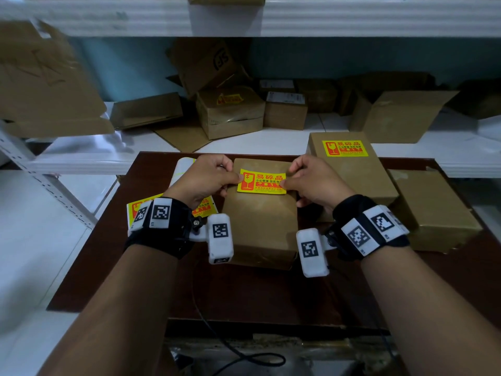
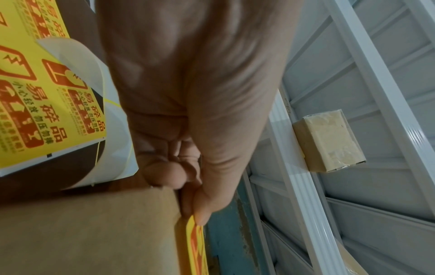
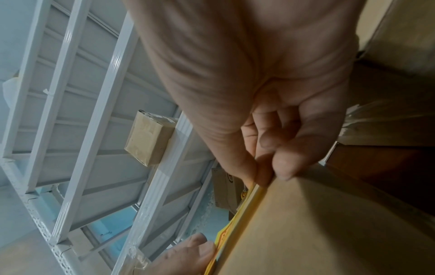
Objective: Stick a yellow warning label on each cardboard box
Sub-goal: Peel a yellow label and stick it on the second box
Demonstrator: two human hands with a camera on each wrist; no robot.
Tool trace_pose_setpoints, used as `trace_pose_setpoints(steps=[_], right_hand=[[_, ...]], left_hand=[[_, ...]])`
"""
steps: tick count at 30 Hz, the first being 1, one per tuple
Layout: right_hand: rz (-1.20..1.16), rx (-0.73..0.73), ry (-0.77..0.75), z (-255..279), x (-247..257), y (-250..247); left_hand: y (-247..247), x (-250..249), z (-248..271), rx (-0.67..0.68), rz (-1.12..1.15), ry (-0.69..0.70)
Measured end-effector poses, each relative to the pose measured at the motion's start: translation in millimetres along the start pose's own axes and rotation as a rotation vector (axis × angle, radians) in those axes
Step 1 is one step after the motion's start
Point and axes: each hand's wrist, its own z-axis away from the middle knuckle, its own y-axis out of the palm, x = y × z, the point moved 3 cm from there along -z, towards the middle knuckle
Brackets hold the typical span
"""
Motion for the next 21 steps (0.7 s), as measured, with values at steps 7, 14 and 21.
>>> trace_pose_setpoints(steps=[7,14,21], right_hand=[[0.020,-0.010,-0.003,-0.7,0.4,1.7],[0.038,-0.006,0.005,-0.1,1.8,2.4],[0.053,-0.007,0.009,-0.9,1.9,3.3]], left_hand=[[0.5,0.1,-1.0,-0.013,-0.013,-0.015],[-0.1,0.5,-2.6,-0.022,-0.027,-0.053],[1.2,1.2,-4.0,-0.043,-0.034,-0.075]])
